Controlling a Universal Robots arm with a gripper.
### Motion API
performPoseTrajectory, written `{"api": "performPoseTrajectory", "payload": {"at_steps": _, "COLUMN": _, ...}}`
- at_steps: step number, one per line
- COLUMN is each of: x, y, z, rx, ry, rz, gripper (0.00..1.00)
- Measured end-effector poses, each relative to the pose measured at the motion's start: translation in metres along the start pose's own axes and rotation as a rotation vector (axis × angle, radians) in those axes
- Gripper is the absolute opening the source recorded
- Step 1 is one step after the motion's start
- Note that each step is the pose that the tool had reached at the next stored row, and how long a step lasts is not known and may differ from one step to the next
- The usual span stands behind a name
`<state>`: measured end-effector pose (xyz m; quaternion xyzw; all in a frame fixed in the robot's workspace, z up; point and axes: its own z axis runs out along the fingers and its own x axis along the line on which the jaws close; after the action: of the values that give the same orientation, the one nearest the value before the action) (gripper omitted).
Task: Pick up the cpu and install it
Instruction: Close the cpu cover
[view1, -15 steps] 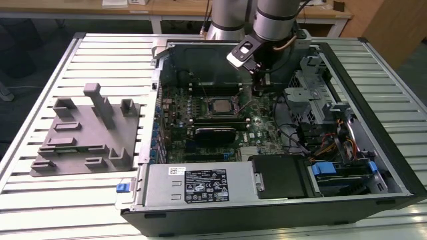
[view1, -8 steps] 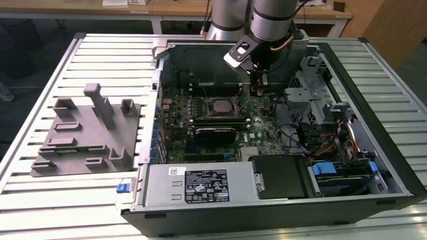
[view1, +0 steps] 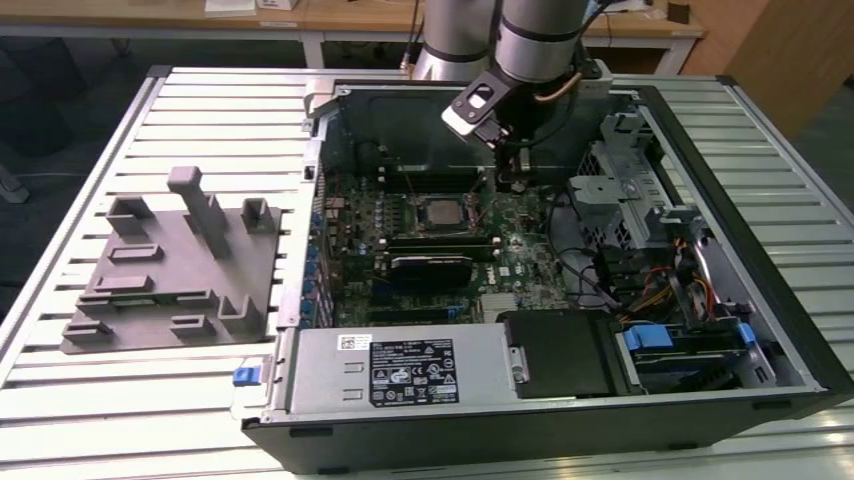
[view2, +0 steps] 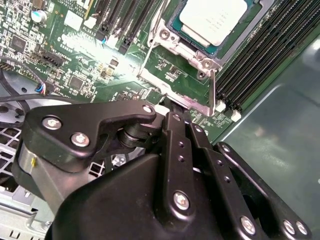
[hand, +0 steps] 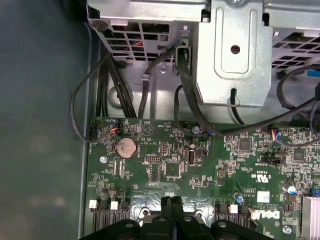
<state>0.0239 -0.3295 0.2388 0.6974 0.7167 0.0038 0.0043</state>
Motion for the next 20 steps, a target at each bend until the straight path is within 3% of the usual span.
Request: {"api": "performPoseTrajectory", "payload": {"at_steps": 20, "x": 0.0003, "y": -0.0129, "z": 0.0009, "rx": 0.0001, "ry": -0.0001, "rz": 0.0, "gripper": 0.11}}
